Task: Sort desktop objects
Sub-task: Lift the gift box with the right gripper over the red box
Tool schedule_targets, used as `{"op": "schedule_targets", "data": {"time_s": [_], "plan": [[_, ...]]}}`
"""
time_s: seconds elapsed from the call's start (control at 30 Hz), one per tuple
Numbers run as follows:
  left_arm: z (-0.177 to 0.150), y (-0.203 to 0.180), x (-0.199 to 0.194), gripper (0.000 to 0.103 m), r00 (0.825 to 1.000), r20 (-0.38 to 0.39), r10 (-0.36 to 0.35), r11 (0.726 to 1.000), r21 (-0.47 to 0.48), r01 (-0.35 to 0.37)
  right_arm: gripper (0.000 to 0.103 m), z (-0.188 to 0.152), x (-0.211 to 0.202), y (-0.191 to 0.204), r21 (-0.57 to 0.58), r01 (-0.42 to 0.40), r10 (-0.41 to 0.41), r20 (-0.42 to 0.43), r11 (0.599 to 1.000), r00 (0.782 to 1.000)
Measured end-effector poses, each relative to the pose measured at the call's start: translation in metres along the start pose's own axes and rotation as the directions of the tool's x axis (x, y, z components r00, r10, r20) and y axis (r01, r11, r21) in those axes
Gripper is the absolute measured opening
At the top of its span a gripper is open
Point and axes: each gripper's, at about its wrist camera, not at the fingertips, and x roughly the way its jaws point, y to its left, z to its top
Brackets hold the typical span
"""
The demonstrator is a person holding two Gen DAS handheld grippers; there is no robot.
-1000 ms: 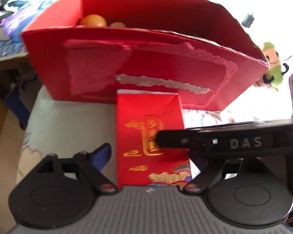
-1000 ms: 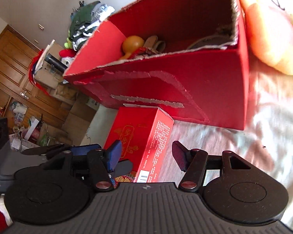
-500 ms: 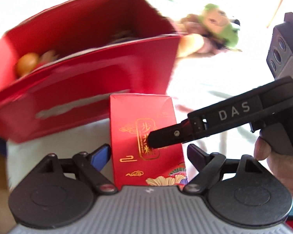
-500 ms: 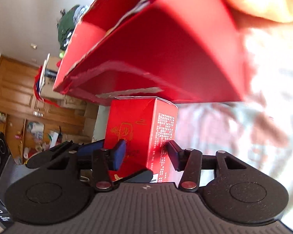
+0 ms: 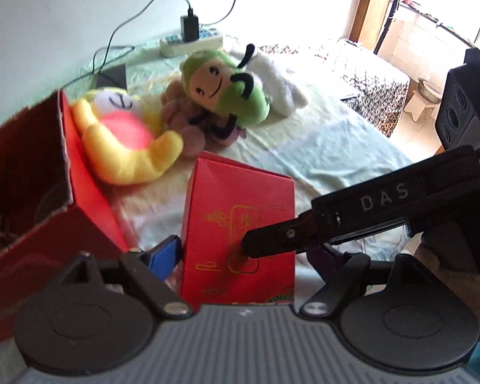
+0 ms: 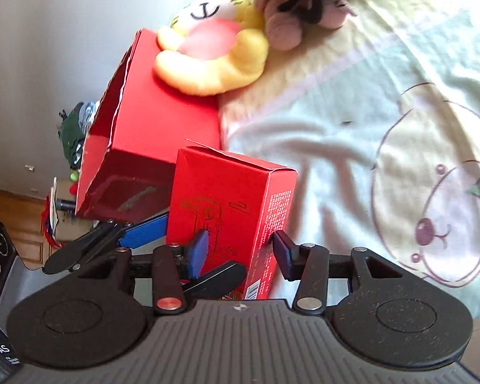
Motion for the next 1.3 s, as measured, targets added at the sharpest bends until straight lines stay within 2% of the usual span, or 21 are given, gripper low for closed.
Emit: {"op": "schedule_targets", "data": {"time_s": [0.1,0.17,0.3,0.43,0.53,0.63,0.8,0.93,1.07,1.2,1.3], "plan": [[0.022,0.002,-0.024,0.085,0.996,0.085,0.033,0.999,0.008,-0.034,0.048,0.003,-0.018,-0.003,0.022,-0.014,0.012,0.071,1.0,0.997],[0.034,0.01,-0.042,0.085,0.988,0.143,0.063,0.998,0.006,-0.064,0.048,0.012,-0.023,0.014,0.005,-0.03,0.029,0.125,1.0,0.992],[0.054,0.043,-0.076,0.085,0.957,0.249,0.147,0.989,-0.023,-0.146,0.048,0.03,-0.038,0.052,-0.094,-0.058,0.078,0.228,0.994,0.97],[0.059,0.086,-0.1,0.085,0.925,0.293,0.24,0.971,-0.084,-0.225,0.048,0.052,-0.043,0.1,-0.229,-0.084,0.15,0.292,0.97,0.945],[0.054,0.124,-0.105,0.085,0.918,0.269,0.291,0.955,-0.139,-0.262,0.048,0.07,-0.029,0.138,-0.313,-0.117,0.21,0.285,0.943,0.935],[0.044,0.162,-0.1,0.085,0.922,0.216,0.32,0.941,-0.184,-0.283,0.048,0.082,-0.002,0.173,-0.389,-0.126,0.236,0.251,0.913,0.939],[0.025,0.219,-0.076,0.085,0.951,0.113,0.287,0.933,-0.256,-0.251,0.048,0.096,0.061,0.214,-0.434,-0.129,0.207,0.136,0.891,0.969],[0.01,0.248,-0.048,0.085,0.972,0.032,0.233,0.933,-0.29,-0.214,0.048,0.099,0.109,0.233,-0.459,-0.091,0.137,0.067,0.884,0.988],[-0.001,0.259,-0.026,0.085,0.986,-0.041,0.159,0.936,-0.311,-0.164,0.048,0.101,0.149,0.241,-0.479,-0.022,0.031,0.01,0.878,0.999],[-0.005,0.258,-0.01,0.085,0.988,-0.101,0.117,0.937,-0.317,-0.143,0.049,0.097,0.171,0.241,-0.495,0.051,-0.068,-0.016,0.867,0.998],[-0.007,0.256,0.0,0.084,0.982,-0.153,0.112,0.936,-0.316,-0.156,0.049,0.096,0.182,0.238,-0.501,0.098,-0.126,-0.023,0.86,0.992]]}}
